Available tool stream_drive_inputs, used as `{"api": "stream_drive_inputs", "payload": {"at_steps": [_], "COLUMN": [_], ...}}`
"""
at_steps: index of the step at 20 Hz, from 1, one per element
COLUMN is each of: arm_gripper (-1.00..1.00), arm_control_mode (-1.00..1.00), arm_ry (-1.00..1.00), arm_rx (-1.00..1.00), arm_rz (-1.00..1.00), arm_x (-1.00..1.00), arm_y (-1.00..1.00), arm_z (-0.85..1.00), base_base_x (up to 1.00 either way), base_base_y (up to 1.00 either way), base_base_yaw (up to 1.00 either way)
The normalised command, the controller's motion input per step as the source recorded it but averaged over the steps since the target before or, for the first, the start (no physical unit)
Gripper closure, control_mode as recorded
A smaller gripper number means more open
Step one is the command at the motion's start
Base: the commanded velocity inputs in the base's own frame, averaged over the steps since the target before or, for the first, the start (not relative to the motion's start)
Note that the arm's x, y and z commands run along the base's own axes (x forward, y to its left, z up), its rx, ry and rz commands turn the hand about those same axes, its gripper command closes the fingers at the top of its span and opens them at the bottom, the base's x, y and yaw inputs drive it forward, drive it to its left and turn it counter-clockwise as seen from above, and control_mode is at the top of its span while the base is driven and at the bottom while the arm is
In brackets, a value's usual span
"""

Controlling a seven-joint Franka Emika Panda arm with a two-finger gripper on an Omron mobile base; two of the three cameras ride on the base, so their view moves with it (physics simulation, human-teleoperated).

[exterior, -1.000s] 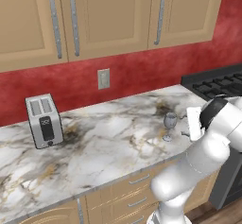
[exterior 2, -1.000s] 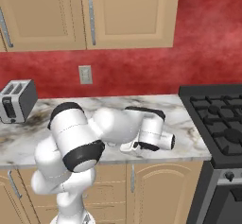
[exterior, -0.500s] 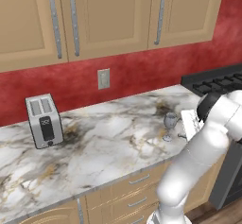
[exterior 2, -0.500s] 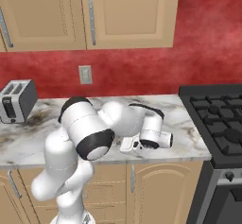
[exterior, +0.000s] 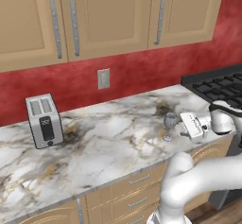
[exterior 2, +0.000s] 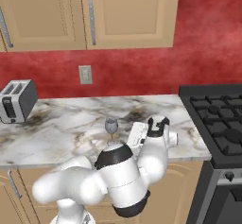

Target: Retrieve the wine glasses from the counter and place one next to each plate.

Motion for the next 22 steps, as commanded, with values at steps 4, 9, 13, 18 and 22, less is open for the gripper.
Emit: {"api": "stream_drive_inputs", "payload": {"at_steps": [4, 9, 13, 18, 22], "arm_gripper": [-1.00, -1.00, -1.00, -1.00, -1.00], "arm_control_mode": [-1.00, -1.00, -1.00, -1.00, -1.00], "arm_ry": [-0.02, -0.06, 0.11, 0.37, 0.24], "arm_rx": [0.00, -0.02, 0.00, 0.00, 0.00], "arm_rz": [0.00, -0.01, -0.06, -0.05, 0.00], "arm_x": [-0.18, -0.05, 0.02, 0.01, 0.00], "arm_y": [0.27, 0.31, 0.18, 0.21, 0.20], "arm_z": [0.00, 0.00, 0.00, -0.01, -0.03], "base_base_x": [0.00, 0.00, 0.00, 0.00, 0.00], "base_base_y": [0.00, 0.00, 0.00, 0.00, 0.00], "base_base_yaw": [0.00, 0.00, 0.00, 0.00, 0.00]}}
